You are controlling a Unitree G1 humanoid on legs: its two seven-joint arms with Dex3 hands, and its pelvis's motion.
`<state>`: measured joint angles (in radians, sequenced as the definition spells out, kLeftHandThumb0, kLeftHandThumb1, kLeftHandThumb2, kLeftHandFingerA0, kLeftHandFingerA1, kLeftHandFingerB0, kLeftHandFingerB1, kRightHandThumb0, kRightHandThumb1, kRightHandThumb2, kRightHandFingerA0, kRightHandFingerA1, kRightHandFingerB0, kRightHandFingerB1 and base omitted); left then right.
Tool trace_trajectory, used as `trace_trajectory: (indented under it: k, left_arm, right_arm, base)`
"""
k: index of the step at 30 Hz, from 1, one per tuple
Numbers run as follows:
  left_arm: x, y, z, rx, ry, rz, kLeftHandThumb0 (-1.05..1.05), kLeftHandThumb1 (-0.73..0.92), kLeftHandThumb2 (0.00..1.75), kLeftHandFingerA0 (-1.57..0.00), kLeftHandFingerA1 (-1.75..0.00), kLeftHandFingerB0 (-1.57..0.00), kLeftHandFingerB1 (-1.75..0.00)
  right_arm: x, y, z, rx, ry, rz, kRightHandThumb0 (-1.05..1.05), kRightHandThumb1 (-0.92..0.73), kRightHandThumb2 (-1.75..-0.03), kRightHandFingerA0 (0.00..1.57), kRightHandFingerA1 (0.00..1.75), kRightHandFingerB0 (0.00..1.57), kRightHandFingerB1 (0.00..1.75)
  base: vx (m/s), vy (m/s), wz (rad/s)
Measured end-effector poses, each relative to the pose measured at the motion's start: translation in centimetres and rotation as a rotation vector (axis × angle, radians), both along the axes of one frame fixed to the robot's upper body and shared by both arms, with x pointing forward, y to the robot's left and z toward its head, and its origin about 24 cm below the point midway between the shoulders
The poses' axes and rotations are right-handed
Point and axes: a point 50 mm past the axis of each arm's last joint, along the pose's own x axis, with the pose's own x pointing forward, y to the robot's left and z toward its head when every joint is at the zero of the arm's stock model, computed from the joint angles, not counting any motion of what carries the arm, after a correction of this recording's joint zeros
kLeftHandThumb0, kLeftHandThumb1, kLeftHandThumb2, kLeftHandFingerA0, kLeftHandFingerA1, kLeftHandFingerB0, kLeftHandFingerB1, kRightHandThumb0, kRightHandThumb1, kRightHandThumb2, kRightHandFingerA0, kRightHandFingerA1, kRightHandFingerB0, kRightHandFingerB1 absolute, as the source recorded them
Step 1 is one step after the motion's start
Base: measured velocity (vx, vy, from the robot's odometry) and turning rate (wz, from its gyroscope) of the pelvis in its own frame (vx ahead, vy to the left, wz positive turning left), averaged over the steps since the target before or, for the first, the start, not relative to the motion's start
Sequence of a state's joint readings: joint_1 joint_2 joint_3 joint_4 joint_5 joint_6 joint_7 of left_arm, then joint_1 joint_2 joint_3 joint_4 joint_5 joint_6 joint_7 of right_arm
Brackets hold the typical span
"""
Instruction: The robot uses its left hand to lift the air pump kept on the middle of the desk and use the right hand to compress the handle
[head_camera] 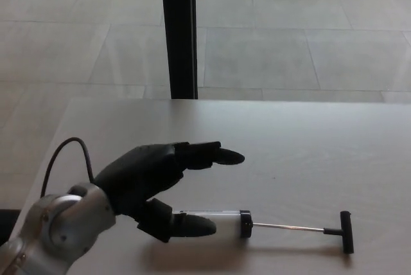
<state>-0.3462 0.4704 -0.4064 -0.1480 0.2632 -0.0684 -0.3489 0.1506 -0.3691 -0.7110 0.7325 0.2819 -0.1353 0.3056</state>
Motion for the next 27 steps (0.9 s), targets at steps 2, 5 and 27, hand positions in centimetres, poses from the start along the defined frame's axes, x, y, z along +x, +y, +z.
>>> trace_trajectory:
  k: [2, 5, 27]
  left_arm:
    - [-0.1, -0.1, -0.1, 0.028, -0.009, -0.005, -0.86, 0.68, 0.61, -0.17, -0.53, -0.25, -0.37]
    - [-0.2, -0.2, -0.3, 0.075, -0.026, -0.009, -0.88, 0.66, 0.62, -0.09, -0.54, -0.21, -0.39]
    - [0.4, -0.6, -3.3, 0.314, -0.114, 0.095, -0.85, 0.52, 0.92, -0.04, -0.49, -0.09, -0.43]
  right_arm:
    - [0.0, 0.0, 0.1, -0.004, -0.002, -0.001, -0.76, -0.68, -1.05, 0.22, 0.60, 0.06, 0.44]
    - [0.0, 0.0, 0.1, -0.011, -0.005, -0.004, -0.77, -0.68, -1.05, 0.23, 0.59, 0.10, 0.45]
    - [0.3, -0.1, 0.6, -0.041, -0.025, -0.003, -0.77, -0.83, -0.65, 0.32, 0.62, 0.28, 0.34]
  base:
    - [0.00, 0.000, 0.00]
    - [0.00, 0.000, 0.00]
    - [0.00, 0.000, 0.00]
